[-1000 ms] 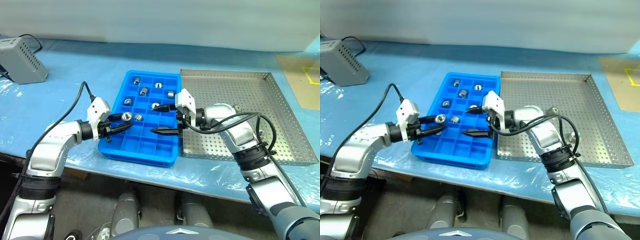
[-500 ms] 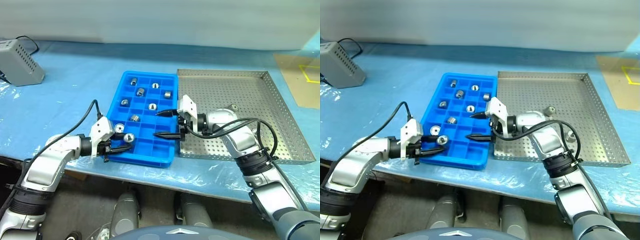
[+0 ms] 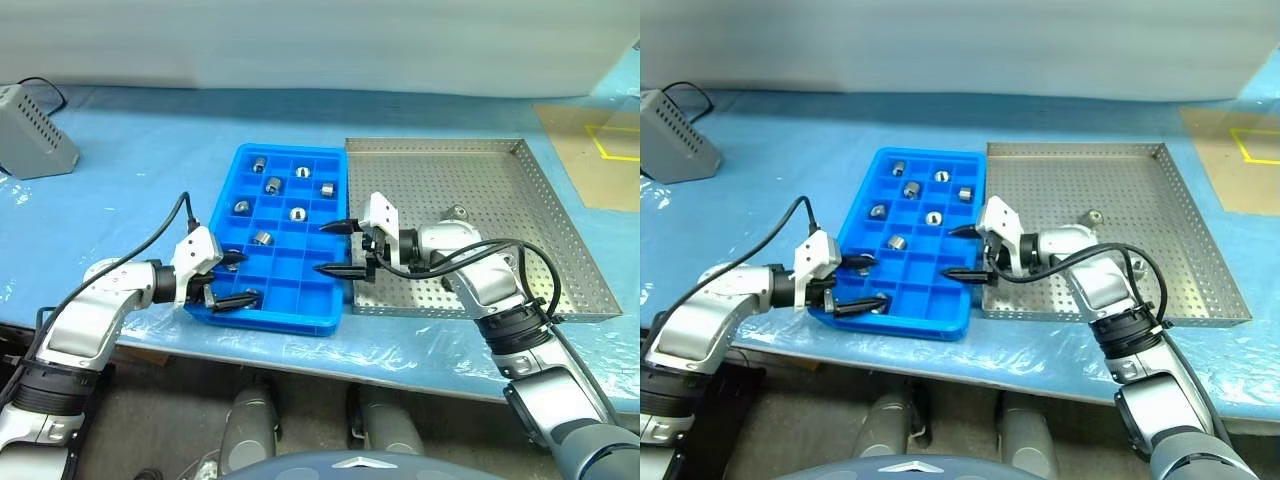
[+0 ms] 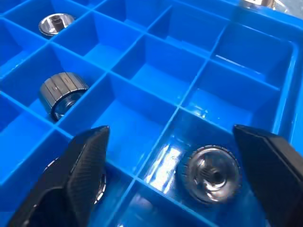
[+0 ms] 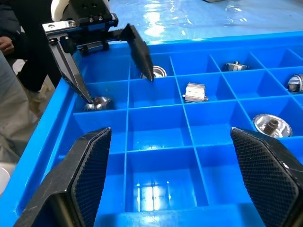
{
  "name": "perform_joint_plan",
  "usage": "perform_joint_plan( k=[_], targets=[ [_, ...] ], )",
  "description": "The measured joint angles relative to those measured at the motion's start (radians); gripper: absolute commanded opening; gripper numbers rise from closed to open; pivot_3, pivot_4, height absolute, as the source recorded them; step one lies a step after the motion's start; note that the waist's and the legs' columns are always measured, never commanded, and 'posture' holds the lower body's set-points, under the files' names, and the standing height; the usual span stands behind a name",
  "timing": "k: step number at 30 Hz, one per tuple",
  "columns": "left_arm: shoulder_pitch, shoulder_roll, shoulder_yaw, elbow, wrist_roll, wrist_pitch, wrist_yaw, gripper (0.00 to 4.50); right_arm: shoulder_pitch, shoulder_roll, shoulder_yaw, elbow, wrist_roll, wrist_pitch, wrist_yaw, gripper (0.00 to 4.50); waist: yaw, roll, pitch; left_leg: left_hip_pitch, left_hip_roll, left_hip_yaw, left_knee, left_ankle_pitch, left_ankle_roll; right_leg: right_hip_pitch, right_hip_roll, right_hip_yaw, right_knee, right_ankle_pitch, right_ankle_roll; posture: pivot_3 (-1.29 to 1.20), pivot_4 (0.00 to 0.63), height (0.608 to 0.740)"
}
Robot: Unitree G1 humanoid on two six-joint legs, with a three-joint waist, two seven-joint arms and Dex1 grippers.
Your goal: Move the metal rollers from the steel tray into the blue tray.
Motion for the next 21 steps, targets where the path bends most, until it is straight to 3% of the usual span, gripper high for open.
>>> perform_joint_plan(
  k=[7, 13, 17, 21],
  targets=[
    [-0.172, -0.049, 0.016, 0.055, -0.051, 0.012, 0.006, 4.23, 0.022, -0.092, -0.131, 0.032, 0.004, 0.002, -0.035, 4.13, 0.013, -0.001, 0.000, 0.001, 0.000, 0.000, 0.003, 0.002, -0.002, 0.001, -0.001, 0.000, 0.005, 0.001, -0.001, -0.19, 0.150, 0.740],
    [-0.244, -0.114, -0.051, 0.006, -0.099, 0.076, -0.023, 4.23, 0.193, -0.297, -0.233, 0.037, 0.002, 0.021, -0.005, 4.13, 0.020, 0.000, 0.000, 0.003, 0.000, 0.000, 0.002, 0.002, -0.001, 0.003, 0.000, 0.001, 0.004, 0.001, -0.001, -0.26, 0.150, 0.740],
    [-0.329, -0.187, -0.108, 0.044, -0.105, 0.114, -0.043, 4.23, 0.243, -0.385, -0.296, 0.050, -0.008, 0.007, 0.002, 4.13, 0.000, 0.000, 0.000, 0.004, 0.000, 0.000, 0.002, 0.002, -0.002, 0.003, 0.001, 0.001, 0.004, 0.001, -0.002, -0.30, 0.150, 0.740],
    [-0.390, -0.280, -0.150, 0.069, -0.118, 0.135, -0.048, 4.23, 0.256, -0.387, -0.310, 0.081, -0.021, -0.010, -0.021, 4.13, -0.025, -0.001, 0.000, 0.005, 0.000, 0.000, 0.003, 0.002, -0.002, 0.004, 0.001, 0.001, 0.004, 0.001, -0.002, -0.34, 0.150, 0.740]
  ],
)
